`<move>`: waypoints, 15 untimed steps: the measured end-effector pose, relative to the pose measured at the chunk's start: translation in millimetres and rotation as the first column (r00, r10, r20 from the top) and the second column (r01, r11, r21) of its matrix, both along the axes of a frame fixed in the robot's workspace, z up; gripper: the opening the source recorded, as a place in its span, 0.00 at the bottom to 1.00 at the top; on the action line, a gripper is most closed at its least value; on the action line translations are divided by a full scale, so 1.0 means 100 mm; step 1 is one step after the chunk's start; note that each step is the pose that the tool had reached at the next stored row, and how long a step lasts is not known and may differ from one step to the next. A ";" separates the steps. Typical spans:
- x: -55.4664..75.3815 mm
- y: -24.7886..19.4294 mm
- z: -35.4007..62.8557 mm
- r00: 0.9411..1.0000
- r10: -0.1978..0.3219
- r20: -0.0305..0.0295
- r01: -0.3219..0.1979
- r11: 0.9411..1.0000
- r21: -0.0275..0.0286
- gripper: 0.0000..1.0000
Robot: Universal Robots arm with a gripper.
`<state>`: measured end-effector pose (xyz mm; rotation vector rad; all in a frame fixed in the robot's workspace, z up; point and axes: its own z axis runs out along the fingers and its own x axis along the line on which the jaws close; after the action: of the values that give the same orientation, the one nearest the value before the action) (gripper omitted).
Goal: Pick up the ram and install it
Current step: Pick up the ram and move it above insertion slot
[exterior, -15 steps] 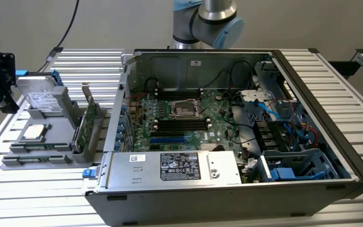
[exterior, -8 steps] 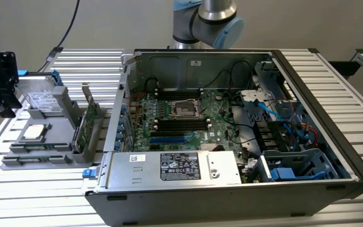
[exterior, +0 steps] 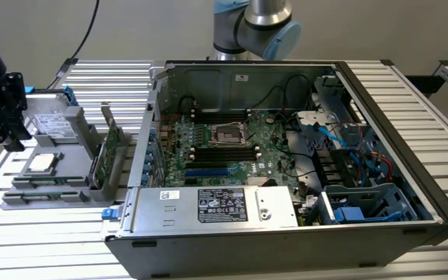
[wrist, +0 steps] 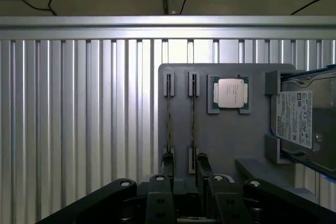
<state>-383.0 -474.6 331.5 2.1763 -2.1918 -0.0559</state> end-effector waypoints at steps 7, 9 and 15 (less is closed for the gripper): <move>0.00 0.000 -0.129 0.998 0.059 0.000 -0.059 0.998 0.000 0.31; -0.01 -0.001 -0.166 0.997 0.079 -0.001 -0.079 0.997 0.000 0.31; -0.03 -0.002 -0.274 0.991 0.131 -0.001 -0.131 0.991 0.000 0.31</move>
<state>-385.9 -474.8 304.1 2.3135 -2.0430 -0.0516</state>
